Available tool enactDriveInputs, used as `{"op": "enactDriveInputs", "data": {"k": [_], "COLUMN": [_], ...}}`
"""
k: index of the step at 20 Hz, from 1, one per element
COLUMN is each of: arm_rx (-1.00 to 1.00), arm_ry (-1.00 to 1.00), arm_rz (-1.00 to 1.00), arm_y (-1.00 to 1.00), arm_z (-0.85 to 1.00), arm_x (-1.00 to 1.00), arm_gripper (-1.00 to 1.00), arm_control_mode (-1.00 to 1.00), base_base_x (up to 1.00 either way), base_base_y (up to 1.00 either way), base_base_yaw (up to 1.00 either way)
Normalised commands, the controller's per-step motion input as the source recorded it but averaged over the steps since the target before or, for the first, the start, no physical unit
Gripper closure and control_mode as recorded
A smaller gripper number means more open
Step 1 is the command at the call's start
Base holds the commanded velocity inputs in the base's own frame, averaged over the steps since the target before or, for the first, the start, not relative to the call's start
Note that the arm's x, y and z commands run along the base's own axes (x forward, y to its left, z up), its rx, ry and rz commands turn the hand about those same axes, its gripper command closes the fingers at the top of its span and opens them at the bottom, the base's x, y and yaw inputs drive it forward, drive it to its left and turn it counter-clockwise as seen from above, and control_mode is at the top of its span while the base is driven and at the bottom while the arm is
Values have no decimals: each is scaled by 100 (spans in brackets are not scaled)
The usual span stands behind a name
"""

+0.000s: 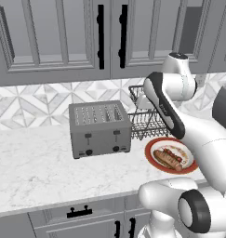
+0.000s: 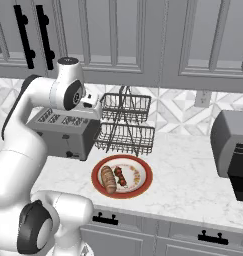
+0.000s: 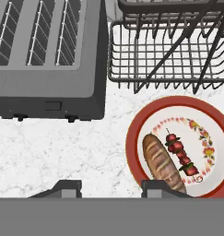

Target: Pick up the kebab skewer and baguette bread, and place them inside the toaster oven. Close the toaster oven door and start by setting the timer.

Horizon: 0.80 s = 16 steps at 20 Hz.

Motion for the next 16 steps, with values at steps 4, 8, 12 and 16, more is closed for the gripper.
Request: {"op": "enactDriveInputs", "data": {"k": [4, 8, 12, 16], "arm_rx": [0, 0, 0, 0], "arm_ry": [0, 0, 0, 0], "arm_rz": [0, 0, 0, 0], "arm_y": [0, 0, 0, 0], "arm_z": [0, 0, 0, 0], "arm_x": [0, 0, 0, 0], "arm_gripper": [-100, -100, -100, -100], "arm_control_mode": [100, 100, 100, 100], "base_base_x": [0, -21, -4, 0], "base_base_y": [0, -14, -77, -84], "base_base_yaw": [0, 0, 0, 0]}}
